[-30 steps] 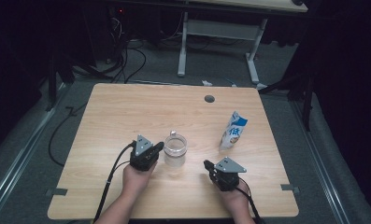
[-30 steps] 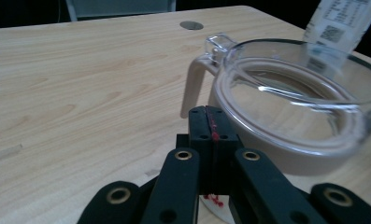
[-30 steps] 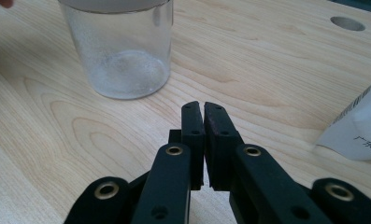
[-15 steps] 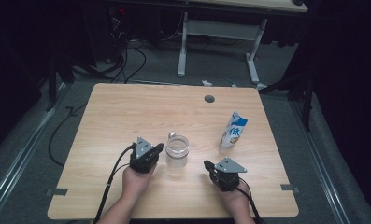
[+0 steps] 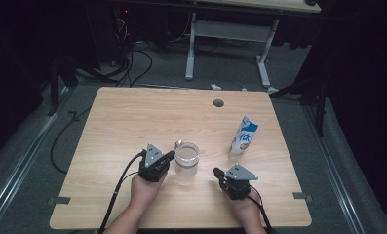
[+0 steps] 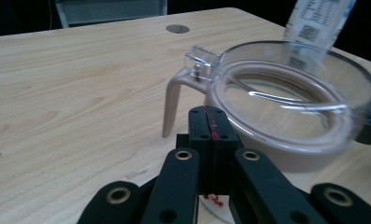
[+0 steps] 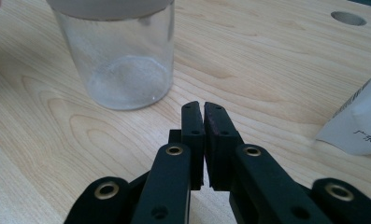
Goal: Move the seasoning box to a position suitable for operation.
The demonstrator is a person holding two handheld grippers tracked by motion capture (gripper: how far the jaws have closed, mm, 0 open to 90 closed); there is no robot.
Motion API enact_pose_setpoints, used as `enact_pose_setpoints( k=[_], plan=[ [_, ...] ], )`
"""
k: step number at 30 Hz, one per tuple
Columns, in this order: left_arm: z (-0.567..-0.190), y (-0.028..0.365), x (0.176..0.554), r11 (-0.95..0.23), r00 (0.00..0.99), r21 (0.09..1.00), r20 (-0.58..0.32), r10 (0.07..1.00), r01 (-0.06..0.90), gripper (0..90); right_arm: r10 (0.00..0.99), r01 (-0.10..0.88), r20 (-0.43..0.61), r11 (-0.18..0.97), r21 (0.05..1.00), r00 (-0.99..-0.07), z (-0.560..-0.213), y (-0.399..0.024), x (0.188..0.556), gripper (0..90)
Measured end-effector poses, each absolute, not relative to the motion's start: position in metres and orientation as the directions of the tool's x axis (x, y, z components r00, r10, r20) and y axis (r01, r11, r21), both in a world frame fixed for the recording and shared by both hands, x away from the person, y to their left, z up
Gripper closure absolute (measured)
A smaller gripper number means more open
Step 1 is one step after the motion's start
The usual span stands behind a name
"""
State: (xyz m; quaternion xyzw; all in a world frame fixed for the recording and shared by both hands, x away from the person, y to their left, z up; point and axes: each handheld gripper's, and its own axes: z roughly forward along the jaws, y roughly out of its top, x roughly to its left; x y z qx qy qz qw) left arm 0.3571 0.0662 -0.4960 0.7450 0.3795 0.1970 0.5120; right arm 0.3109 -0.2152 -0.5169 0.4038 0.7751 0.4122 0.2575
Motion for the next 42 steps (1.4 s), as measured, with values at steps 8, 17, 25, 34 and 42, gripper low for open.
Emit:
enact_pose_setpoints(
  k=[8,17,25,34,42],
  plan=[
    [-0.495,0.058,0.333,-0.191,0.669,0.918,-0.1,0.737,0.348,90.0,0.836,0.412,-0.064,0.333,0.848,-0.545,-0.517,-0.214,0.31,87.5],
    [-0.501,0.074,0.335,-0.206,0.637,0.906,-0.086,0.766,0.37,90.0,0.84,0.413,-0.054,0.32,0.852,-0.54,-0.516,-0.216,0.31,86.2],
    [-0.506,0.09,0.337,-0.244,0.624,0.877,-0.078,0.778,0.413,71.3,0.842,0.411,-0.051,0.313,0.856,-0.537,-0.516,-0.215,0.31,82.0],
    [-0.502,0.099,0.342,-0.272,0.627,0.859,-0.071,0.776,0.434,56.7,0.851,0.408,-0.051,0.303,0.861,-0.523,-0.514,-0.215,0.312,77.0],
    [-0.492,0.098,0.345,-0.265,0.619,0.872,-0.054,0.784,0.412,51.6,0.851,0.405,-0.059,0.308,0.861,-0.521,-0.512,-0.213,0.313,76.1]
  ],
)
